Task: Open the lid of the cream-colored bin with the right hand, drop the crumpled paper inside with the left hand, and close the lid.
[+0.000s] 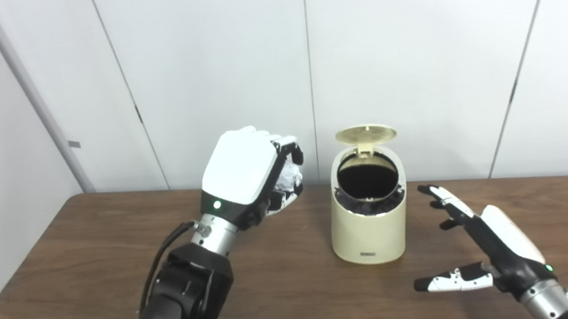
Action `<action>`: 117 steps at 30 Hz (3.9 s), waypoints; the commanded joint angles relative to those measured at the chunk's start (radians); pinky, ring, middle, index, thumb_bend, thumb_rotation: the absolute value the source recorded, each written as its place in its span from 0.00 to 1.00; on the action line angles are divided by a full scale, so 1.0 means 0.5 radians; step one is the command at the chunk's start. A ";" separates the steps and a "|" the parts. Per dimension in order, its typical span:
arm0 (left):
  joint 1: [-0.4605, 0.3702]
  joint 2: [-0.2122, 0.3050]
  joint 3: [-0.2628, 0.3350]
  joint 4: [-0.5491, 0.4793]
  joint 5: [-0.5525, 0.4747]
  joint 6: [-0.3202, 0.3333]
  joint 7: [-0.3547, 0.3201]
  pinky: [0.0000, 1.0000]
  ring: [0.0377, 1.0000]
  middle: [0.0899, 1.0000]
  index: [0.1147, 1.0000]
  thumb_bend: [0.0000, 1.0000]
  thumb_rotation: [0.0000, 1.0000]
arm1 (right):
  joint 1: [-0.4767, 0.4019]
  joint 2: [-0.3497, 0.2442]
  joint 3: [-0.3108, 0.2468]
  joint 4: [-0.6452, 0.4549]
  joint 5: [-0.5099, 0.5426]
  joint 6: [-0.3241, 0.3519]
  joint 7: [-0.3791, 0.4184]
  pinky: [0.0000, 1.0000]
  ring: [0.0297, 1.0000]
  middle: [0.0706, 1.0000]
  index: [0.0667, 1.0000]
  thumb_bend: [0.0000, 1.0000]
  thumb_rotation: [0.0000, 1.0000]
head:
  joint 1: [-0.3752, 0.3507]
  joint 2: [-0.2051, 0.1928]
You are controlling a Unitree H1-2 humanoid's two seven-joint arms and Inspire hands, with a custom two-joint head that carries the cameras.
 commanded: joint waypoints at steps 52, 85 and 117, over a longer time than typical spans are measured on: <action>-0.628 -0.209 -0.403 1.063 -0.132 -0.163 0.537 0.62 0.51 0.37 0.47 0.52 0.00 | -0.038 0.063 0.013 -0.163 -0.187 0.131 -0.039 0.73 0.88 0.96 0.93 0.78 0.30 | -0.254 -0.043; -0.609 -0.115 -0.502 0.985 -0.133 -0.059 0.438 0.63 0.62 0.60 0.66 0.90 0.15 | -0.027 0.102 0.015 -0.175 -0.192 0.146 -0.053 0.74 0.88 0.96 0.91 0.81 0.26 | -0.242 -0.009; 0.112 -0.217 0.178 0.210 -1.460 -0.322 0.379 0.49 0.60 0.67 0.66 0.73 0.08 | -0.114 0.043 -0.073 -0.071 -0.100 -0.018 -0.174 0.70 0.86 0.94 0.90 0.80 0.32 | -0.218 -0.031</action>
